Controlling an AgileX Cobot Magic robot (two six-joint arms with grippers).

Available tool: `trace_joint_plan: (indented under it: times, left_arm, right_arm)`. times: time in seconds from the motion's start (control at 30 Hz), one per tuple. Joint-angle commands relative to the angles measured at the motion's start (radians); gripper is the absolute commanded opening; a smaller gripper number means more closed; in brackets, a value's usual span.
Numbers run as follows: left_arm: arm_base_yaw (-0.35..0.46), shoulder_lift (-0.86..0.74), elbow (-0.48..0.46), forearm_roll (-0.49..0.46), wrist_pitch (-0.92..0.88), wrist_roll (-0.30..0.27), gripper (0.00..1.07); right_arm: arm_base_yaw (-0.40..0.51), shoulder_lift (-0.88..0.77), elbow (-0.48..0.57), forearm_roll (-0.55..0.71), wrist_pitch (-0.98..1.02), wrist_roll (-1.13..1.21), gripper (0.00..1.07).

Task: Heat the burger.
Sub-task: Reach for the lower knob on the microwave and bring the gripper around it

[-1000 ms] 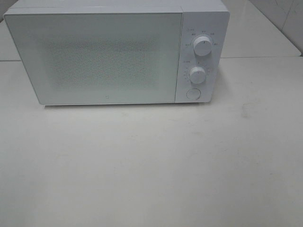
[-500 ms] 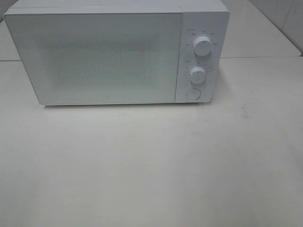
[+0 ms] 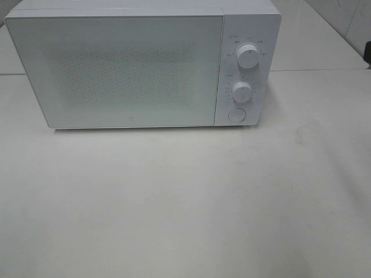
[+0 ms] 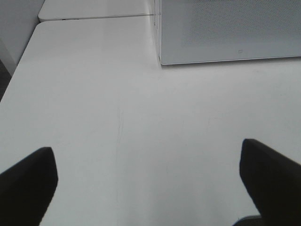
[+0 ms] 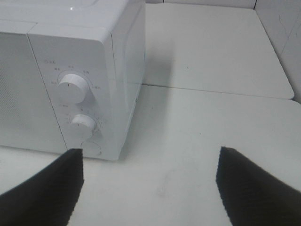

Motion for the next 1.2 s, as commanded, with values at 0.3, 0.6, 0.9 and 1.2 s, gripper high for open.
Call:
trace_joint_plan:
  times: [0.3, 0.6, 0.9, 1.2]
  left_arm:
    - [-0.001, -0.017, 0.003, -0.004, -0.014, -0.005, 0.98]
    - [-0.001, -0.017, 0.003, -0.004, -0.014, -0.005, 0.98]
    - [-0.001, -0.017, 0.003, -0.004, -0.014, -0.005, 0.98]
    - [-0.001, -0.017, 0.003, -0.004, -0.014, -0.005, 0.98]
  right_arm:
    - [-0.007, 0.176, 0.108, -0.007, -0.422, -0.007, 0.76]
    - [-0.003, 0.337, 0.212, 0.263, -0.786, -0.271, 0.76]
    - [0.072, 0.481, 0.250, 0.388, -0.959, -0.309, 0.76]
    - [0.321, 0.650, 0.248, 0.648, -1.240, -0.355, 0.76]
